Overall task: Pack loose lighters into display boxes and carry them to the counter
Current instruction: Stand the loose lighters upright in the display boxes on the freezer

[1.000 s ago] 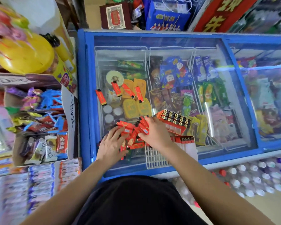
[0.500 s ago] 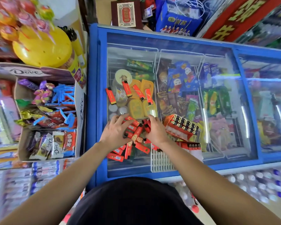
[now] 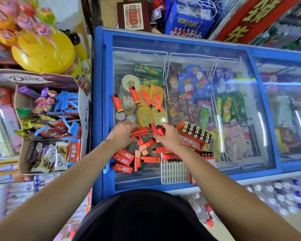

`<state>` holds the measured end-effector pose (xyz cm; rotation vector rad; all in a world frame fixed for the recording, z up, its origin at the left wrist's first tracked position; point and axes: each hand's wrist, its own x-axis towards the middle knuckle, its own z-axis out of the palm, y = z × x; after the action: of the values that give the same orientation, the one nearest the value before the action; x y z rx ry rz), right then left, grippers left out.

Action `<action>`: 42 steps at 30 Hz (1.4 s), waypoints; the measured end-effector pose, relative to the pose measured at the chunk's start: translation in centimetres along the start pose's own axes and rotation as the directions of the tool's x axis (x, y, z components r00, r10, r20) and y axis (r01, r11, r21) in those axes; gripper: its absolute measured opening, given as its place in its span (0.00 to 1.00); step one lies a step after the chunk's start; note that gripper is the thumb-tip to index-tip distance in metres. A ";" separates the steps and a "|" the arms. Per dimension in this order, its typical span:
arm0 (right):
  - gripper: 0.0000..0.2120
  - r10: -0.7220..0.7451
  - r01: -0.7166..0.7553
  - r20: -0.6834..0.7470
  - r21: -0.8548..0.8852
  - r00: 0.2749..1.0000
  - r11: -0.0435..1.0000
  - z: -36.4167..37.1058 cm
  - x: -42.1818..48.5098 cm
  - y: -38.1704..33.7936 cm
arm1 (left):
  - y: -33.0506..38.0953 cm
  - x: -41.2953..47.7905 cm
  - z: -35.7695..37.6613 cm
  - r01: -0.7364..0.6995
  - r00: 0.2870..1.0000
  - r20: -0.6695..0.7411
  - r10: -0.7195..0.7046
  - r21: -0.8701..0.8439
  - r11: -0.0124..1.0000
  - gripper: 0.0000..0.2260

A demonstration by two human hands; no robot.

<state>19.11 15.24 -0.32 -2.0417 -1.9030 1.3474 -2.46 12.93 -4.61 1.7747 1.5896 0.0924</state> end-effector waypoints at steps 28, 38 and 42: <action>0.11 0.127 -0.057 0.027 0.970 0.991 0.237 -3.5 -11.1 3.1 | 13.1 -7.7 0.0 0.152 0.985 0.091 -0.148 -0.861 0.486 0.09; 0.13 0.226 -0.006 -0.053 0.967 0.973 0.253 -4.6 -14.4 7.8 | 16.4 -7.7 1.5 0.191 0.980 0.189 -0.064 -0.802 0.566 0.12; 0.17 0.323 0.022 -0.104 0.969 0.941 0.246 -5.4 -15.2 10.2 | 16.4 -7.7 1.8 0.103 0.988 0.151 0.015 -0.736 0.669 0.15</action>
<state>32.38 2.85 5.60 -1.5251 -0.3596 1.5198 10.32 5.94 6.32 1.0558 1.2187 0.5096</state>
